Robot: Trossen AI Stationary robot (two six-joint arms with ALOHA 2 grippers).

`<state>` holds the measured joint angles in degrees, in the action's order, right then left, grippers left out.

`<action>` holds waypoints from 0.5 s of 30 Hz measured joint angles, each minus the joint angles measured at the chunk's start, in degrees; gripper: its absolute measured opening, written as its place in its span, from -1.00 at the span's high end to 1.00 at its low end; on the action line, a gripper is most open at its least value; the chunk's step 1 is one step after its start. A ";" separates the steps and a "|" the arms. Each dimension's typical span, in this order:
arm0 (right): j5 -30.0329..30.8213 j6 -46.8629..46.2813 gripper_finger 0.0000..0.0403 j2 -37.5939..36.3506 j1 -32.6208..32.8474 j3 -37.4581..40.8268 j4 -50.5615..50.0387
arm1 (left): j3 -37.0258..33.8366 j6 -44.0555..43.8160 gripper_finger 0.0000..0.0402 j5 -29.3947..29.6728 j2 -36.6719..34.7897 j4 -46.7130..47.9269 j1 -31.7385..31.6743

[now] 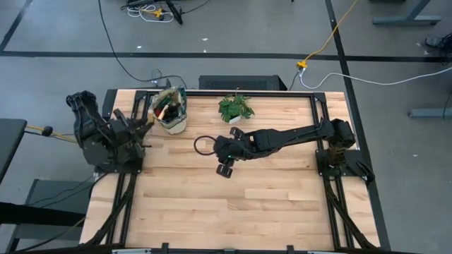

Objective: Pick & Place Garden tools in Gardening bag
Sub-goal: Put the light brown hand rake into the green gardening bag

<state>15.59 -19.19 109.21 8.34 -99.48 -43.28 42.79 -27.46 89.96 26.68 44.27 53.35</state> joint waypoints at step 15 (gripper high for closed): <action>3.74 7.82 0.35 0.00 0.00 0.00 5.00 | -1.09 -0.35 0.65 0.09 -3.10 -0.87 -19.97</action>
<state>19.34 -11.37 109.21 8.34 -99.48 -38.28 41.69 -27.81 90.04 23.57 43.40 33.38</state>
